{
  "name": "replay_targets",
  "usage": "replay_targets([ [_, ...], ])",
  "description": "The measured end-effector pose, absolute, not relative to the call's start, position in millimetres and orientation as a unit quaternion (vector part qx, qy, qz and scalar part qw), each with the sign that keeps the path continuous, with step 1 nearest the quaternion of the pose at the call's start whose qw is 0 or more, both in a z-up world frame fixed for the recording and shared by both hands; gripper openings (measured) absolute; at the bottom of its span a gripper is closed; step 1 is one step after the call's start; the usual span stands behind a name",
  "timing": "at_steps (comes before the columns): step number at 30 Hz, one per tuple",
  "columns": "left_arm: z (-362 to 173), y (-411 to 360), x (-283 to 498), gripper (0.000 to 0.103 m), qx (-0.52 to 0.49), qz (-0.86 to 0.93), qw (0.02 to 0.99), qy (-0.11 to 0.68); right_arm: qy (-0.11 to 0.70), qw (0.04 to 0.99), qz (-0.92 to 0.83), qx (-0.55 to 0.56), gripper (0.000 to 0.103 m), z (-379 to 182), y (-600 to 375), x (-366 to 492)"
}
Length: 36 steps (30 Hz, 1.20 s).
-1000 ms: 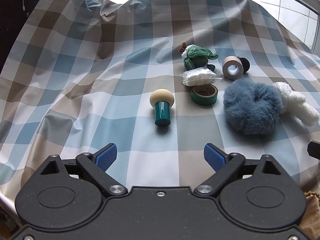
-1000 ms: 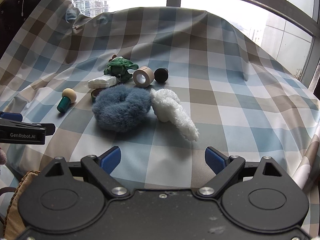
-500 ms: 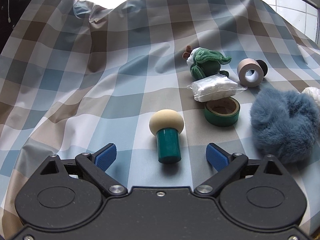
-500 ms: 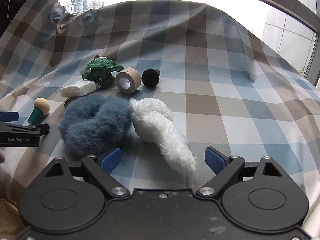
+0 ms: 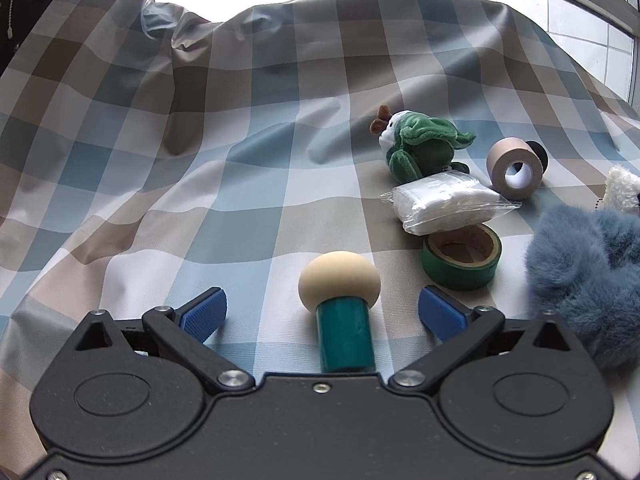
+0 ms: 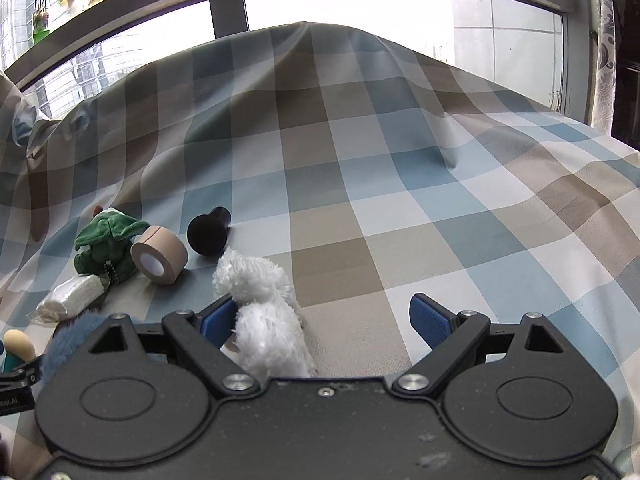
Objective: Organize soft objects
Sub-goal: 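Grasp the white fluffy lamb toy with the right tool while the left tool approaches the mushroom peg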
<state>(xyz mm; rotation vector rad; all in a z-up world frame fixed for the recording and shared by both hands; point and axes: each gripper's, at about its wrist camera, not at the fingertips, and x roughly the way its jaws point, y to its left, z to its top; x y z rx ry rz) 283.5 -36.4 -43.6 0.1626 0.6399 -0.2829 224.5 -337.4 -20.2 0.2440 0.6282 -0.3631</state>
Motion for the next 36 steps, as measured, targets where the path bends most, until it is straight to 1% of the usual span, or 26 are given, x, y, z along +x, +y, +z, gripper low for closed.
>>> replay_targets([
  [4,-46.4,-33.3,281.8,0.101,0.067,-0.141,0.938,0.310,0.299,0.929,-0.192,0.103,0.091,-25.3,-334.4,229.4],
  [11,-47.6,-41.3,273.9,0.101,0.098,-0.127,0.946,0.282,0.284,0.928,-0.205,0.126,0.091,-23.2,-342.6,223.9],
  [16,-47.7,-41.7,272.8,0.101,0.092,-0.129,0.945,0.286,0.270,0.913,-0.226,0.205,0.091,-21.3,-368.7,214.3],
  [19,-48.2,-41.5,272.9,0.101,0.093,-0.129,0.945,0.285,0.263,0.899,-0.272,0.223,0.091,-22.7,-382.5,207.5],
  [24,-48.2,-41.0,273.5,0.101,0.092,-0.129,0.945,0.286,0.241,0.914,-0.265,0.189,0.093,-17.8,-376.6,202.5],
  [26,-48.1,-40.9,273.5,0.101,0.092,-0.129,0.945,0.286,0.243,0.924,-0.244,0.164,0.097,-16.9,-365.2,206.6],
  [32,-47.8,-40.4,273.5,0.101,0.091,-0.130,0.945,0.286,0.281,0.928,-0.232,0.078,0.098,-28.1,-339.3,233.8],
  [36,-47.9,-38.5,274.9,0.101,0.087,-0.131,0.944,0.289,0.300,0.917,-0.251,0.076,0.097,-37.6,-341.1,242.5],
])
